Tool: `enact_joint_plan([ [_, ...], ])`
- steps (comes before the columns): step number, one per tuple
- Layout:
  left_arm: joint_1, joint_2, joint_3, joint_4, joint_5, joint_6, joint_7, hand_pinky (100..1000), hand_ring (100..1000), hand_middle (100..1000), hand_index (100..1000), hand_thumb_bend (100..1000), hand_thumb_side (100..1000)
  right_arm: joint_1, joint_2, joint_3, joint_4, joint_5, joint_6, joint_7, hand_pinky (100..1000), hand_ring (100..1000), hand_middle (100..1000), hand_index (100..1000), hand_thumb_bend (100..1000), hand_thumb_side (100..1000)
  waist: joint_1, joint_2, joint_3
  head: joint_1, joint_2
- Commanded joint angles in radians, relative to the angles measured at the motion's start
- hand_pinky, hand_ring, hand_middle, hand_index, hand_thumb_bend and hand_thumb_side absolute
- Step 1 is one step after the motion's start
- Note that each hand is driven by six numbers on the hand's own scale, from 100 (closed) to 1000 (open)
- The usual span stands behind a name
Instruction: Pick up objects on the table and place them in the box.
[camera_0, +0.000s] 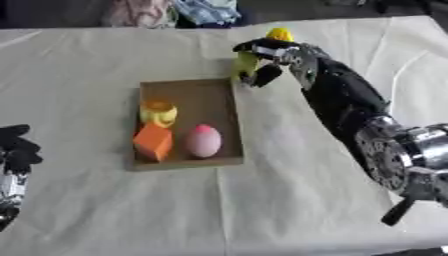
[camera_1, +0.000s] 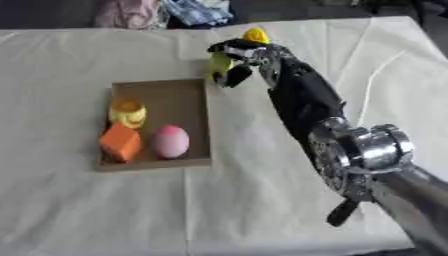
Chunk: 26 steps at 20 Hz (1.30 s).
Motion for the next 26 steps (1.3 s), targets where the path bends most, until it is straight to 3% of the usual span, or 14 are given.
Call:
enact_joint_plan([
  [1, -0.007, 0.009, 0.011, -0.015, 0.003, -0.002, -0.002, 678, 548, 555, 806, 100, 611, -0.020, -0.014, -0.008, -0.032, -0.018, -0.012, -0.017, 780, 715, 822, 963, 100, 212, -0.013, -0.013, 0.002, -0.004, 0.005],
  [3, -0.007, 0.009, 0.011, -0.015, 0.004, -0.001, -0.002, 678, 547, 555, 806, 100, 611, -0.020, -0.012, -0.016, -0.049, -0.031, -0.025, -0.031, 735, 646, 777, 950, 100, 205, -0.013, -0.013, 0.002, -0.005, 0.005],
  [7, -0.008, 0.009, 0.012, -0.015, 0.005, 0.000, -0.001, 678, 547, 555, 806, 100, 611, -0.030, 0.001, -0.030, -0.115, -0.083, -0.082, -0.015, 708, 601, 766, 944, 100, 198, -0.013, -0.014, -0.001, -0.006, 0.005],
  [13, -0.009, 0.008, 0.013, -0.015, 0.008, 0.002, -0.001, 678, 553, 554, 806, 100, 612, -0.053, 0.027, -0.008, -0.252, -0.216, -0.223, 0.167, 719, 612, 778, 951, 100, 198, -0.013, -0.013, -0.010, -0.012, 0.005],
  [22, -0.007, 0.006, 0.016, -0.015, 0.005, 0.007, 0.002, 679, 557, 554, 806, 100, 613, -0.043, 0.043, 0.147, -0.332, -0.419, -0.440, 0.451, 735, 647, 796, 961, 100, 217, -0.014, -0.012, -0.023, -0.013, 0.005],
  [26, -0.007, 0.006, 0.017, -0.015, 0.004, 0.009, 0.002, 679, 557, 558, 806, 100, 614, -0.025, 0.054, 0.216, -0.324, -0.426, -0.472, 0.548, 744, 670, 807, 966, 100, 244, -0.016, -0.013, -0.025, -0.014, 0.005],
])
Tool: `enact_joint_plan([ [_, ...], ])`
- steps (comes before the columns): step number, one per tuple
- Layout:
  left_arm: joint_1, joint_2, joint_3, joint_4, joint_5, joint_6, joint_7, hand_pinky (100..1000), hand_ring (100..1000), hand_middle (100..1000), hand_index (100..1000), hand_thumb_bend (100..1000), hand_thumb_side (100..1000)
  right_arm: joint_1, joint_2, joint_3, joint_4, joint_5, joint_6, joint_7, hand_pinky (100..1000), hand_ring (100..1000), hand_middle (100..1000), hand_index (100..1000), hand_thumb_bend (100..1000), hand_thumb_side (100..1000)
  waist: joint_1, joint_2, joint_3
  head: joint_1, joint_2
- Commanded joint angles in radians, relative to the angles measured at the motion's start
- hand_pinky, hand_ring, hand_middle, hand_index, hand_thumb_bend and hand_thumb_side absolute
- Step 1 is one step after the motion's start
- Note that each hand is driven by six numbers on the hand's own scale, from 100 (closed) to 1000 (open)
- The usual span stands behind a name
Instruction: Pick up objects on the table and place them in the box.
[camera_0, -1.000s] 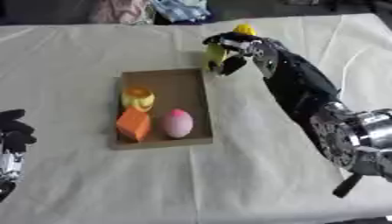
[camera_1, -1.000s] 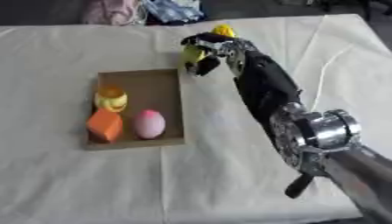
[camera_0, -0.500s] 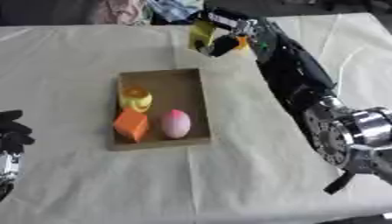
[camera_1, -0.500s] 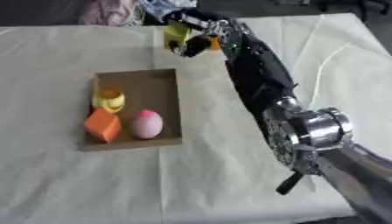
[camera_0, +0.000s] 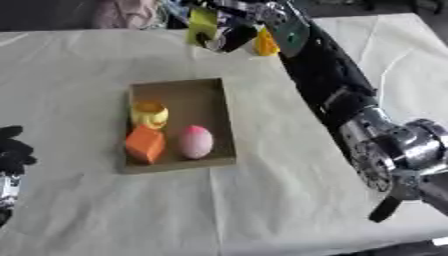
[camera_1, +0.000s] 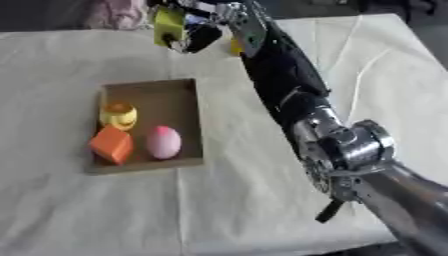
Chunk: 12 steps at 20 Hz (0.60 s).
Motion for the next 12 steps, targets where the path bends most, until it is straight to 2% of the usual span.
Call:
enact_joint_plan([
  [1, -0.007, 0.006, 0.011, -0.015, 0.002, 0.004, 0.001, 679, 557, 558, 806, 100, 614, -0.008, 0.001, 0.051, -0.017, -0.011, -0.277, 0.332, 744, 670, 807, 966, 100, 244, -0.011, -0.013, 0.000, -0.004, 0.005],
  [4, -0.006, 0.005, 0.012, -0.015, 0.001, 0.005, 0.002, 679, 557, 558, 806, 100, 615, 0.010, 0.014, 0.104, -0.010, -0.001, -0.278, 0.362, 763, 704, 818, 970, 100, 264, -0.012, -0.012, 0.000, -0.004, 0.005],
  [9, -0.008, 0.004, 0.011, -0.015, 0.000, 0.007, 0.001, 679, 557, 558, 806, 100, 617, 0.029, 0.035, 0.209, -0.010, 0.028, -0.278, 0.366, 801, 761, 832, 974, 100, 288, -0.015, -0.009, -0.001, -0.006, 0.005],
  [10, -0.008, 0.005, 0.011, -0.015, 0.000, 0.008, 0.001, 680, 557, 558, 806, 100, 619, 0.032, 0.037, 0.221, -0.012, 0.035, -0.278, 0.366, 815, 781, 838, 976, 100, 326, -0.016, -0.009, -0.001, -0.006, 0.005],
  [12, -0.007, 0.004, 0.011, -0.015, -0.001, 0.010, 0.000, 680, 557, 559, 807, 100, 620, 0.038, 0.039, 0.242, -0.021, 0.043, -0.278, 0.367, 827, 801, 847, 977, 100, 483, -0.017, -0.008, -0.001, -0.006, 0.005],
])
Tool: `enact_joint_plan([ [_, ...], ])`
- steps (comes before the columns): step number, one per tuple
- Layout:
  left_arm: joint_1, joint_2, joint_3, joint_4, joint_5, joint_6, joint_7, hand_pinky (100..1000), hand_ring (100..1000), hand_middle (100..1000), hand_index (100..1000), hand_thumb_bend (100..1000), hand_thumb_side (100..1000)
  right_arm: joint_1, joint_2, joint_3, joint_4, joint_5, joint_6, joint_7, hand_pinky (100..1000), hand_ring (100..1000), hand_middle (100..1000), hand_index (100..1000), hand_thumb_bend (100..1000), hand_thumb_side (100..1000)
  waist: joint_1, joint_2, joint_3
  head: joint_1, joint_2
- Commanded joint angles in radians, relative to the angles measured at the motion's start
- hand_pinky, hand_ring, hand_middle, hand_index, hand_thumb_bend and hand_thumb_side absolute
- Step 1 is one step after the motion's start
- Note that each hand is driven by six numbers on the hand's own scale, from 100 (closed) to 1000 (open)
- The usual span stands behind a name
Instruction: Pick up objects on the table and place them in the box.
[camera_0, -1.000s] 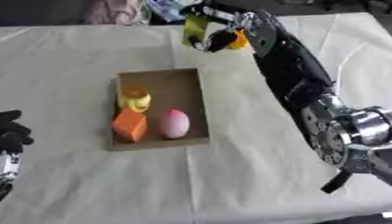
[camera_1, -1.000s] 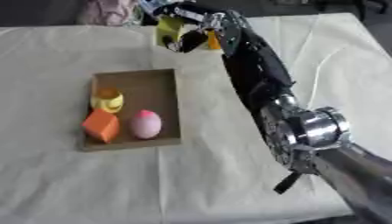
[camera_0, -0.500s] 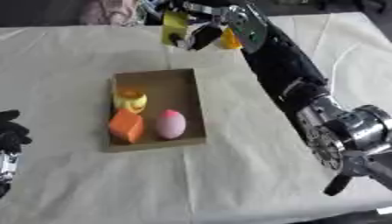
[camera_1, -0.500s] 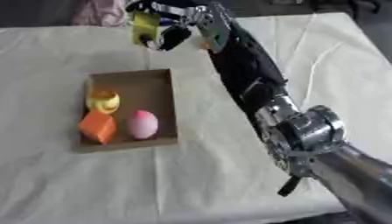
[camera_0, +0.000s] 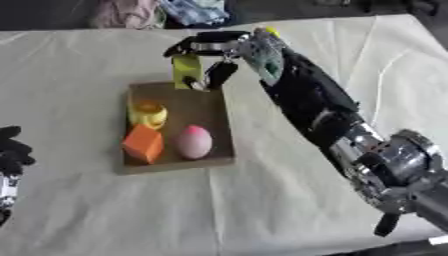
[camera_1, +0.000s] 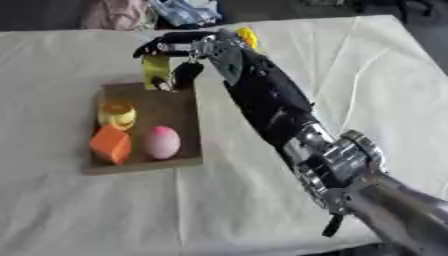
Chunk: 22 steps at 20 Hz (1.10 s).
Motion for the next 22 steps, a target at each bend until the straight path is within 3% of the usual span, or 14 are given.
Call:
enact_joint_plan([
  [1, -0.007, 0.004, 0.010, -0.015, -0.001, 0.005, 0.000, 680, 557, 559, 807, 100, 619, -0.014, -0.007, 0.032, -0.027, 0.015, -0.322, 0.323, 831, 808, 852, 978, 100, 539, -0.011, -0.008, -0.001, -0.003, 0.005],
  [2, -0.008, 0.004, 0.011, -0.015, -0.001, 0.005, 0.000, 680, 557, 559, 807, 100, 619, -0.014, -0.009, 0.038, -0.032, 0.017, -0.322, 0.323, 844, 827, 862, 980, 100, 636, -0.012, -0.008, -0.001, -0.003, 0.005],
  [5, -0.008, 0.004, 0.011, -0.015, -0.001, 0.005, 0.001, 680, 557, 559, 807, 100, 619, -0.015, -0.018, 0.038, -0.050, 0.013, -0.322, 0.323, 861, 849, 876, 981, 100, 691, -0.013, -0.008, -0.003, -0.002, 0.005],
  [8, -0.008, 0.004, 0.012, -0.015, -0.001, 0.006, 0.001, 681, 558, 559, 807, 100, 619, -0.020, -0.035, 0.015, -0.073, -0.025, -0.322, 0.323, 871, 857, 882, 981, 100, 576, -0.013, -0.008, -0.004, -0.003, 0.005],
  [12, -0.006, 0.002, 0.013, -0.015, -0.003, 0.007, 0.001, 681, 558, 559, 807, 100, 620, -0.038, -0.072, -0.057, -0.121, -0.122, -0.322, 0.306, 888, 874, 903, 982, 100, 245, -0.012, -0.008, -0.007, -0.004, 0.005],
  [16, -0.003, 0.000, 0.014, -0.015, -0.004, 0.007, 0.001, 682, 558, 559, 807, 100, 620, -0.061, -0.102, -0.191, -0.108, -0.160, -0.319, 0.206, 931, 927, 959, 996, 100, 204, -0.008, -0.008, -0.009, -0.005, 0.005],
  [19, -0.001, -0.003, 0.012, -0.015, -0.005, 0.008, -0.001, 682, 558, 559, 808, 100, 620, -0.077, -0.101, -0.309, -0.081, -0.084, -0.236, 0.057, 962, 956, 973, 1000, 100, 198, -0.004, -0.008, -0.007, -0.011, 0.005],
  [22, -0.001, -0.004, 0.009, -0.015, -0.006, 0.006, -0.005, 682, 558, 559, 808, 100, 619, -0.089, -0.082, -0.411, -0.065, 0.035, -0.084, -0.119, 983, 957, 968, 997, 100, 207, -0.002, -0.008, 0.001, -0.023, 0.005],
])
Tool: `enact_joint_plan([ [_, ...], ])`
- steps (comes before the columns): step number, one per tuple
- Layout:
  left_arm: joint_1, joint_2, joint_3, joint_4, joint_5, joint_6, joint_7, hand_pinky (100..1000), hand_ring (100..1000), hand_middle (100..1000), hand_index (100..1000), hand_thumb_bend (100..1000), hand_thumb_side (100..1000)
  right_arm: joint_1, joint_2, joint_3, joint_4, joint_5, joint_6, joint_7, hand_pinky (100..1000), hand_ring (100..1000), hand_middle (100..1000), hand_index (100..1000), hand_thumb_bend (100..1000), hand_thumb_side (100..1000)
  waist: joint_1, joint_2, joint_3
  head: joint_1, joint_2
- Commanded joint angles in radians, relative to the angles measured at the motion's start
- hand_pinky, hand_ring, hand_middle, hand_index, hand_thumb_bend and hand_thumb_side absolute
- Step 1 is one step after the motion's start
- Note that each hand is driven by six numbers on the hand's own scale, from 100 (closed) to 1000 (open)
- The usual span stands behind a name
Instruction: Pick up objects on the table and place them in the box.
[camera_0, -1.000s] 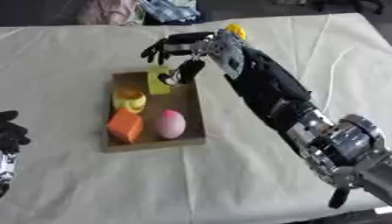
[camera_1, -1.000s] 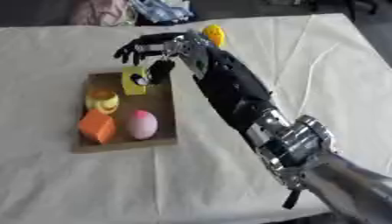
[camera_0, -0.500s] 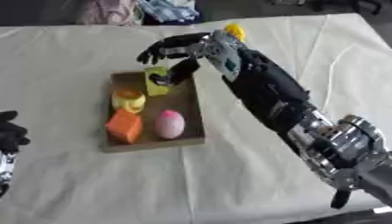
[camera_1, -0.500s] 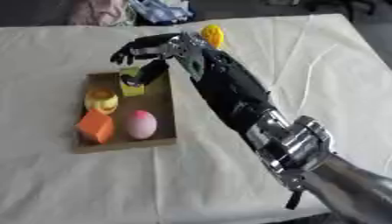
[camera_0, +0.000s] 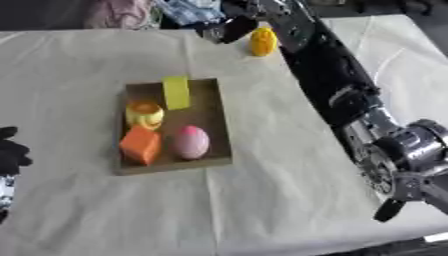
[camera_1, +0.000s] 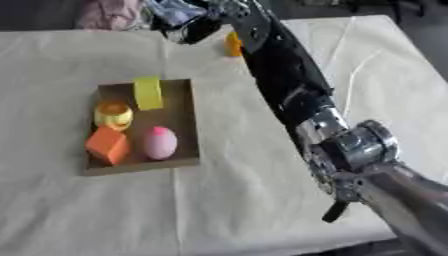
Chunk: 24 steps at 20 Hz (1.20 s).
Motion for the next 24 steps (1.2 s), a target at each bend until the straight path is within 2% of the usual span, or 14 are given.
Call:
enact_joint_plan([
  [1, -0.002, 0.005, 0.002, -0.015, -0.002, -0.002, -0.006, 683, 558, 559, 808, 100, 619, -0.037, -0.001, -0.108, 0.006, 0.131, 0.064, -0.095, 987, 956, 967, 996, 100, 211, -0.001, -0.008, 0.009, -0.017, 0.005],
  [5, -0.002, 0.007, 0.001, -0.015, -0.002, -0.005, -0.008, 683, 557, 559, 808, 100, 618, -0.045, -0.005, -0.175, 0.052, 0.298, 0.265, -0.321, 992, 950, 962, 992, 100, 211, -0.005, -0.005, 0.030, -0.039, 0.005],
  [7, -0.002, 0.007, 0.001, -0.015, -0.003, -0.006, -0.008, 683, 557, 559, 808, 100, 618, -0.045, -0.019, -0.187, 0.094, 0.337, 0.333, -0.387, 991, 947, 959, 991, 100, 208, -0.007, -0.004, 0.040, -0.048, 0.005],
  [10, 0.000, 0.006, 0.003, -0.015, -0.006, -0.005, -0.007, 683, 557, 558, 808, 100, 618, -0.041, -0.042, -0.190, 0.155, 0.353, 0.402, -0.452, 990, 942, 952, 988, 100, 206, -0.009, -0.003, 0.050, -0.059, 0.005],
  [13, 0.000, 0.005, 0.003, -0.015, -0.009, -0.006, -0.005, 683, 557, 558, 808, 100, 618, -0.034, -0.066, -0.180, 0.213, 0.338, 0.444, -0.507, 989, 937, 947, 986, 100, 219, -0.009, 0.000, 0.052, -0.069, 0.005],
  [17, -0.002, 0.005, 0.002, -0.015, -0.010, -0.005, -0.006, 683, 557, 558, 808, 100, 619, -0.028, -0.090, -0.149, 0.284, 0.308, 0.467, -0.569, 987, 933, 940, 983, 100, 245, -0.009, 0.002, 0.047, -0.075, 0.005],
  [20, -0.001, 0.004, 0.002, -0.015, -0.011, -0.005, -0.007, 683, 557, 558, 808, 100, 619, -0.023, -0.106, -0.115, 0.345, 0.293, 0.480, -0.607, 985, 934, 941, 984, 100, 230, -0.008, 0.002, 0.044, -0.077, 0.005],
  [22, 0.000, 0.003, 0.002, -0.015, -0.012, -0.004, -0.007, 684, 557, 558, 808, 100, 620, -0.016, -0.115, -0.087, 0.392, 0.286, 0.490, -0.626, 986, 936, 945, 985, 100, 260, -0.008, 0.002, 0.043, -0.078, 0.005],
  [24, 0.000, 0.002, 0.002, -0.015, -0.013, -0.004, -0.007, 684, 557, 558, 808, 100, 619, -0.012, -0.123, -0.056, 0.442, 0.277, 0.504, -0.645, 985, 938, 948, 986, 100, 253, -0.008, 0.002, 0.043, -0.079, 0.005],
])
